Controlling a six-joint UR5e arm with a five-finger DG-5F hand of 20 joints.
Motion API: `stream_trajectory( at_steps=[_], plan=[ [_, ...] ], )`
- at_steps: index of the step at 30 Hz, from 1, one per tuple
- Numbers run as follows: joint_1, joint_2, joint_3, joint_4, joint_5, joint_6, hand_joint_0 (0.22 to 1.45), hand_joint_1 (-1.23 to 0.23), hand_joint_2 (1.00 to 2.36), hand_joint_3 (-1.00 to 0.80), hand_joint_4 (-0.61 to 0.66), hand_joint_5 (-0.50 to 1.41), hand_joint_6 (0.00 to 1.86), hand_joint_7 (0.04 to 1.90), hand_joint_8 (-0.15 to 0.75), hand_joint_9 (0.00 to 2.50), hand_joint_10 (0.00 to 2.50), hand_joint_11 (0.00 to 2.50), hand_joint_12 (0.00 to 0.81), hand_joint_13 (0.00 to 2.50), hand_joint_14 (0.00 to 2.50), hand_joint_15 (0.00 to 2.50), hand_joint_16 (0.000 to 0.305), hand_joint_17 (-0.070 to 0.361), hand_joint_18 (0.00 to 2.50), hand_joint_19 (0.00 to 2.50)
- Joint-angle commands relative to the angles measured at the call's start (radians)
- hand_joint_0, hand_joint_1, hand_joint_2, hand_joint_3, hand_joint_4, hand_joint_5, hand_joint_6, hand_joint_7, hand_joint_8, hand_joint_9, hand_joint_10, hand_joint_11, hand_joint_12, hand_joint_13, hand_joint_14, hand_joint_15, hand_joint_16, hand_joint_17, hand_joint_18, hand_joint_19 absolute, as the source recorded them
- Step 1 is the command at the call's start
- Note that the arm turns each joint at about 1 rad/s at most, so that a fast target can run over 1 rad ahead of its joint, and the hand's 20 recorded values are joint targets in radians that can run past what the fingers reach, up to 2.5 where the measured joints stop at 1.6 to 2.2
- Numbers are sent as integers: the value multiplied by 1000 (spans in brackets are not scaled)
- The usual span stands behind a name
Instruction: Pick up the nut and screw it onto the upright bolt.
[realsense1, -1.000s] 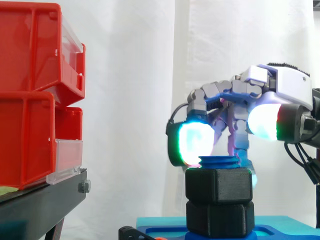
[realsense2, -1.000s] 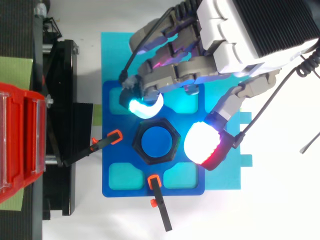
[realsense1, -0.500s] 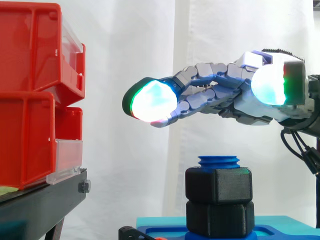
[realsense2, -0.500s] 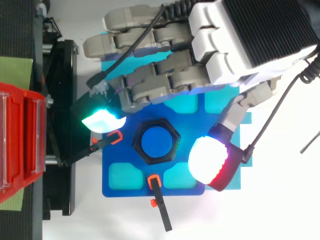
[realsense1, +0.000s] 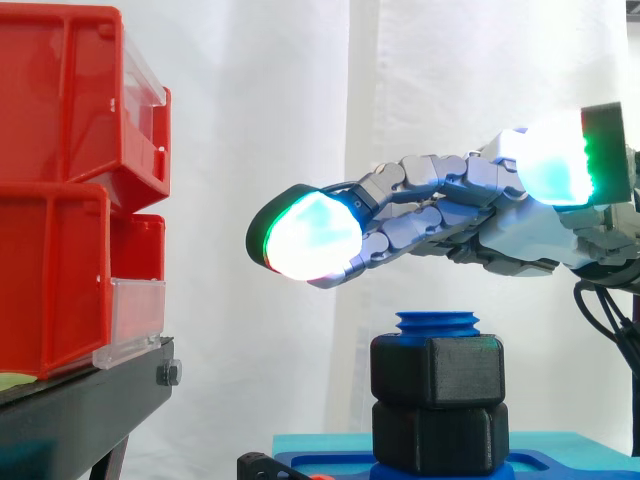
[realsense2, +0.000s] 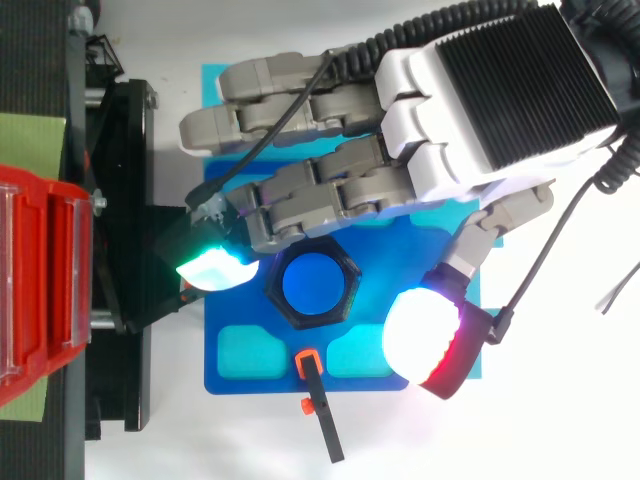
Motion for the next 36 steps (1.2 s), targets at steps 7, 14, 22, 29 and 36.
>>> stream_trajectory(
  at_steps=[7,14,22,29,36],
  plan=[
    [0,0,0,-15,0,-1,466,-87,1000,-500,174,18,503,832,47,526,0,0,230,38,0,0,36,81,0,0],
    [-3,1,-1,-12,0,2,469,-88,1000,-500,176,6,503,777,43,496,0,0,227,14,0,0,35,78,0,0],
    [2,0,-8,13,-1,-7,471,-103,1000,-500,180,3,503,768,43,509,0,0,227,15,0,0,35,78,0,0],
    [14,0,-98,180,22,3,473,-128,1000,-500,176,2,503,769,50,546,0,0,231,60,0,0,34,77,0,0],
    [16,0,-100,157,28,7,473,-130,1000,-500,170,-8,503,757,54,542,0,0,234,63,0,0,34,76,0,0]
  ],
)
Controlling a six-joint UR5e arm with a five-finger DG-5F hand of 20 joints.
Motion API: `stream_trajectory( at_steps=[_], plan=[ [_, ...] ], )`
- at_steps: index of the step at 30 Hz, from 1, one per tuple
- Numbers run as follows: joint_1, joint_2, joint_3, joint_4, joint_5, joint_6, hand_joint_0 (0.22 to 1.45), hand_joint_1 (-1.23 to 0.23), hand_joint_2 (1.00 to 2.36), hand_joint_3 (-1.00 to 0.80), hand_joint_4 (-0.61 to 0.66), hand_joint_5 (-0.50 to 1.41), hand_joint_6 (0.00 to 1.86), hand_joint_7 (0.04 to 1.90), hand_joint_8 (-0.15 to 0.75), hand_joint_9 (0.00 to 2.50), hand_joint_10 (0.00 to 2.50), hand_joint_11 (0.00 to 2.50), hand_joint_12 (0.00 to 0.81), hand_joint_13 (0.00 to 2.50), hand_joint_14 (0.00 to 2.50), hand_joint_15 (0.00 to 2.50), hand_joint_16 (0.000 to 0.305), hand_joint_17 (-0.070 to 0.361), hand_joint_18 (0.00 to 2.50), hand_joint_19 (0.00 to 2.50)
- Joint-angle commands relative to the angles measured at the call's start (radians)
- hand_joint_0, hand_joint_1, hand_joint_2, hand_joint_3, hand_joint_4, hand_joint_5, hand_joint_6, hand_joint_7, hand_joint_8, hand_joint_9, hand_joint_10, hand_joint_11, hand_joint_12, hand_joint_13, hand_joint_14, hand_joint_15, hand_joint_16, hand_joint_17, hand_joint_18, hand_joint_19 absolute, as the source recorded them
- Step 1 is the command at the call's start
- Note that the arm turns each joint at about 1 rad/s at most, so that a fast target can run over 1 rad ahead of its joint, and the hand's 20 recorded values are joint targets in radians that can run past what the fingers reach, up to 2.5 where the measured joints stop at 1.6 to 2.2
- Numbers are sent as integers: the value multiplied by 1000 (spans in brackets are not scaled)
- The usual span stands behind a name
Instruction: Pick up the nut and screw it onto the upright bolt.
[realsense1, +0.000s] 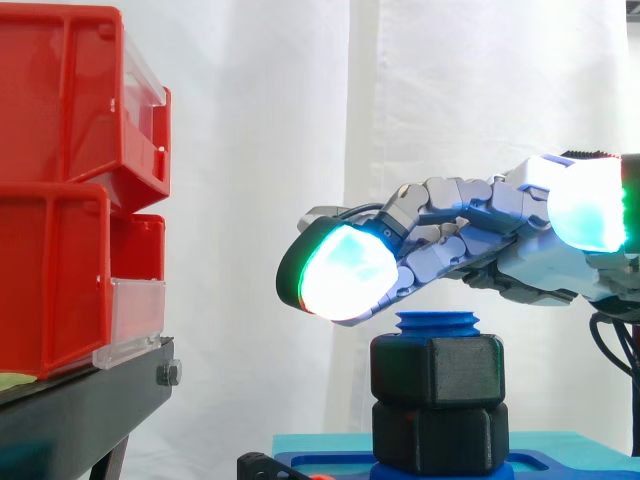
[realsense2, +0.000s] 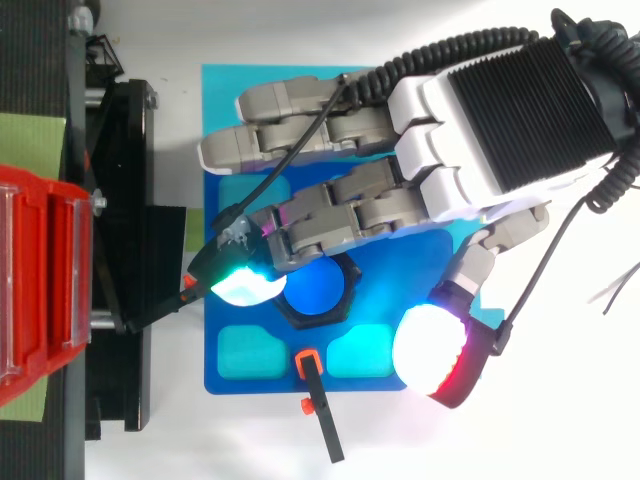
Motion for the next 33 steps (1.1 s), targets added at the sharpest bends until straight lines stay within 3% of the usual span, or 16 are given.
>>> stream_trajectory(
  at_steps=[1,8,14,21,26,33],
  plan=[
    [1,0,-3,-5,2,1,472,-127,1000,-500,159,-12,503,751,55,509,0,0,243,41,0,0,34,77,0,0],
    [-5,-15,-1,-11,8,1,458,-39,1000,-500,125,-71,502,662,58,211,0,0,277,0,0,0,40,91,0,0],
    [-7,-32,-1,-7,33,21,455,-26,1000,-500,124,-80,502,663,63,167,0,0,284,0,0,0,42,94,0,0],
    [-12,-32,-1,-42,44,22,458,-55,1000,-500,136,-47,502,729,74,323,0,0,279,0,0,0,40,90,0,0],
    [-19,-32,-1,-51,42,16,468,-92,1000,-500,168,-17,504,880,110,500,0,0,254,63,0,0,32,73,0,0],
    [-39,-32,-3,-48,37,18,478,-133,1000,-500,186,5,504,986,147,628,0,0,242,188,0,0,29,66,0,0]
  ],
)
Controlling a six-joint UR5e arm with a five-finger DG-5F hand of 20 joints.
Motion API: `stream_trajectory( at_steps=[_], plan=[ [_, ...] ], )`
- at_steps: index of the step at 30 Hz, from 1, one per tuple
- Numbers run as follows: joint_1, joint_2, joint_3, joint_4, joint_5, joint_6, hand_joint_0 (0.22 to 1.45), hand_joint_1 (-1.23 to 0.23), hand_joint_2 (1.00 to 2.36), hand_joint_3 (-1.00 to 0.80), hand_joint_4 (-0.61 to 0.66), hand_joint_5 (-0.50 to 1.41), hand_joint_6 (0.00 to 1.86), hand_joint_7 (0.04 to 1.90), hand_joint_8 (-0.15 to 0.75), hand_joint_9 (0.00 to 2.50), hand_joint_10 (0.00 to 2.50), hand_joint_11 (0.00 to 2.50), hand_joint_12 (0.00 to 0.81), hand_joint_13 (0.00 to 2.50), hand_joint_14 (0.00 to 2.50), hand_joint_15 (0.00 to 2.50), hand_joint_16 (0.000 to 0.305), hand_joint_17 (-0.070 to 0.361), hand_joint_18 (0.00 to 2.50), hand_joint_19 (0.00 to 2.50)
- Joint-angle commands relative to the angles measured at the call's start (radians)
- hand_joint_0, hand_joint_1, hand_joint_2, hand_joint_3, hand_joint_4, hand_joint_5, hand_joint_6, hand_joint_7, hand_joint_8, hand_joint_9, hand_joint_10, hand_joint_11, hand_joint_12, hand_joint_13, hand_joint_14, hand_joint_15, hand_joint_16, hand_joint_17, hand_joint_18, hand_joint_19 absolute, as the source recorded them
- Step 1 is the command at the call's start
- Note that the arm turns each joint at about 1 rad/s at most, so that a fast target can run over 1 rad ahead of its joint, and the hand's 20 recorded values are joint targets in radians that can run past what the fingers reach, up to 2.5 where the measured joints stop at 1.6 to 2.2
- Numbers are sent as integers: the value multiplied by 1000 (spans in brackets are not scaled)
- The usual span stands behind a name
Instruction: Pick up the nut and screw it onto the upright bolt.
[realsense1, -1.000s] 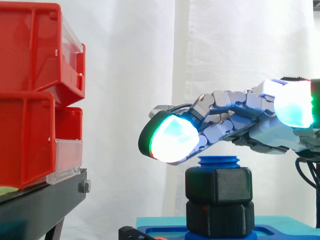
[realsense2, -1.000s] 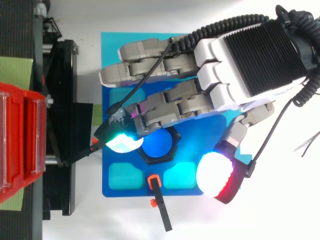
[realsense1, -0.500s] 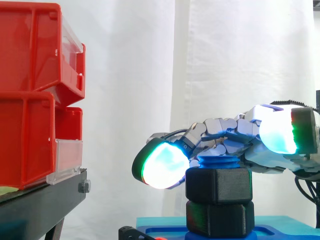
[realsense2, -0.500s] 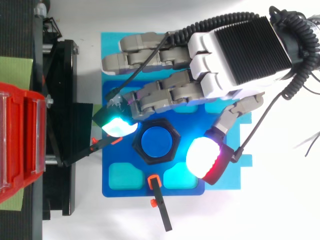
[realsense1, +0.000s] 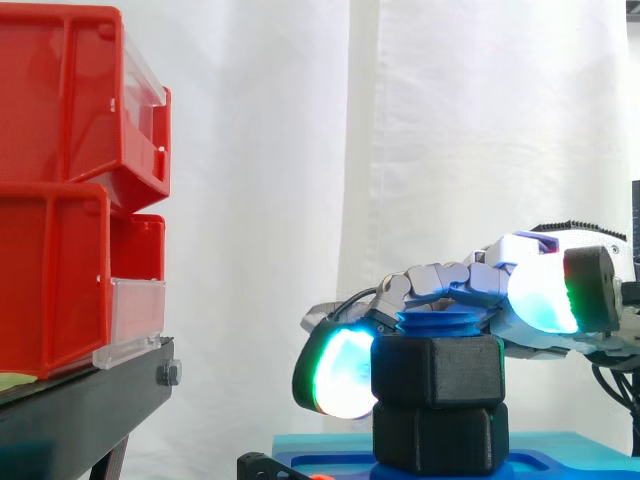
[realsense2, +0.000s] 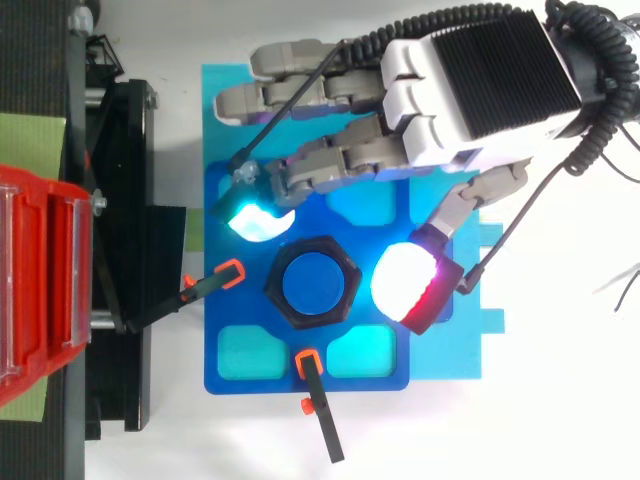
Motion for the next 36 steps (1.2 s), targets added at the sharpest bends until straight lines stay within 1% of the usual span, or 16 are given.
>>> stream_trajectory(
  at_steps=[1,6,8,10,12,13,14,17,19,21,27,31,36],
  plan=[
    [-10,0,1,1,-2,0,480,-139,1000,-500,180,8,505,996,147,641,0,0,239,213,0,0,28,62,0,0],
    [-13,0,1,1,-2,0,489,-165,1000,-500,125,33,505,1110,151,748,0,0,223,311,0,0,25,56,0,0],
    [-14,0,-1,1,-2,0,491,-173,1000,-500,98,46,505,1171,152,827,0,0,213,354,0,0,23,53,0,0],
    [-16,0,1,1,-4,0,493,-177,1000,-500,90,50,504,1190,154,876,0,0,210,376,0,0,22,51,0,0],
    [-16,0,1,2,-4,0,492,-185,1000,-500,121,30,504,1139,156,880,0,0,208,381,0,0,22,49,8,0],
    [-16,0,1,2,-4,2,489,-189,1000,-500,179,-3,505,1004,175,824,0,0,217,356,0,0,23,51,0,0],
    [-16,0,1,2,-4,2,486,-192,1000,-500,208,-26,504,921,183,792,0,0,224,337,0,0,24,53,0,0],
    [-13,2,4,7,-4,3,478,-191,1000,-500,199,-46,504,842,186,728,0,0,246,292,0,0,27,60,0,0],
    [-10,0,17,8,-4,6,475,-189,1000,-500,198,-53,503,809,181,699,0,0,254,273,0,0,28,64,0,0],
    [-8,0,28,4,-4,6,474,-187,1000,-500,190,-54,503,790,181,679,0,0,257,255,0,0,29,65,0,0],
    [-1,0,28,2,-2,6,473,-178,1000,-500,182,-54,503,811,188,665,0,0,267,234,0,0,31,69,0,0],
    [5,0,28,-2,1,6,477,-183,1000,-500,193,-43,504,854,194,679,0,0,266,248,0,0,31,70,0,0],
    [9,0,28,-6,2,6,479,-188,1000,-500,201,-34,504,911,200,723,0,0,261,271,0,0,31,70,0,0]
  ],
)
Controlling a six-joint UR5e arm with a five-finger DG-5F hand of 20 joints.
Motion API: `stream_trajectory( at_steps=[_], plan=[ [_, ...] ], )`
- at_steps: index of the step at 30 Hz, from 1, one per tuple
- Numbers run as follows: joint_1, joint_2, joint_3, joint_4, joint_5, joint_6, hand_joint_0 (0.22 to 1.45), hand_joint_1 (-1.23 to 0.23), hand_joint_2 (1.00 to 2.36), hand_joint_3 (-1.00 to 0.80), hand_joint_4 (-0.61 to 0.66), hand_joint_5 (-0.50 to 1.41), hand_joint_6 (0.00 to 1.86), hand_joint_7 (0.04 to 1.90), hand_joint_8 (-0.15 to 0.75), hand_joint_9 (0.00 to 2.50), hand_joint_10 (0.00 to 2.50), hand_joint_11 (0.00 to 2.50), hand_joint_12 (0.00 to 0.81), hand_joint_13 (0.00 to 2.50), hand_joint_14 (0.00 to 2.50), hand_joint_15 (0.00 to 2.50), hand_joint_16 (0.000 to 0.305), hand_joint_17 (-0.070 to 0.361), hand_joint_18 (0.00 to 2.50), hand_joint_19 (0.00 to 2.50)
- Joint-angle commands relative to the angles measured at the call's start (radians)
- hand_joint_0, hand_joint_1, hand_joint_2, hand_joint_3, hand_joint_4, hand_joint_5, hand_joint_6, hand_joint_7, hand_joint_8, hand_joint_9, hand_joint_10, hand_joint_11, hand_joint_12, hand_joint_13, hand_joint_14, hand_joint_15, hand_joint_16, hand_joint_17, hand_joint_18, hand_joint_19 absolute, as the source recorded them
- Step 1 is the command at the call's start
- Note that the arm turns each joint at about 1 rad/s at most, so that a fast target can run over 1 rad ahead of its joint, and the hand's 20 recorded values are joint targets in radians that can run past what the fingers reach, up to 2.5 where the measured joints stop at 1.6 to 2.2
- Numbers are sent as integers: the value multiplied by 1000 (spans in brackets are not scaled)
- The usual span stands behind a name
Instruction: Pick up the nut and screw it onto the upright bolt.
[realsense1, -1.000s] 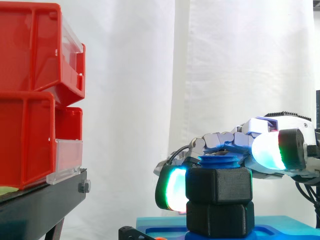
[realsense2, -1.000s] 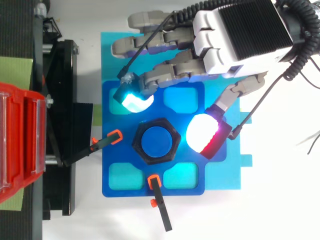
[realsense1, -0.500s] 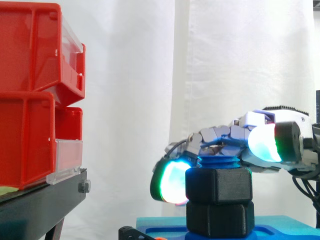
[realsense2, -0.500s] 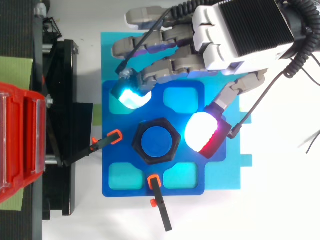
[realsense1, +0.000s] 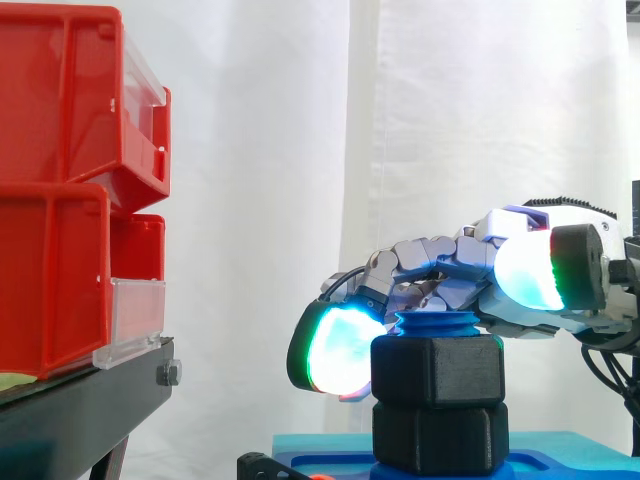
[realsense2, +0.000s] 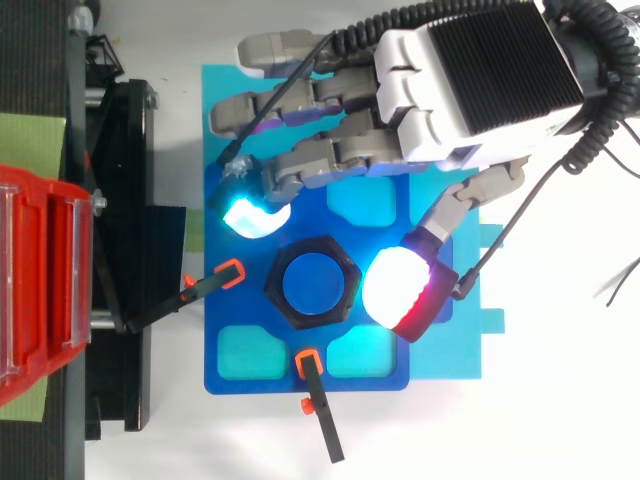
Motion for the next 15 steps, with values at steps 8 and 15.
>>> stream_trajectory(
  at_steps=[8,15],
  plan=[
    [14,0,0,-16,3,0,483,-218,1000,-500,204,-24,504,969,205,742,0,0,261,293,0,0,30,68,0,0],
    [20,0,0,-16,3,0,487,-229,1000,-500,202,-20,505,997,204,754,0,0,258,311,0,0,29,66,0,0]
  ],
)
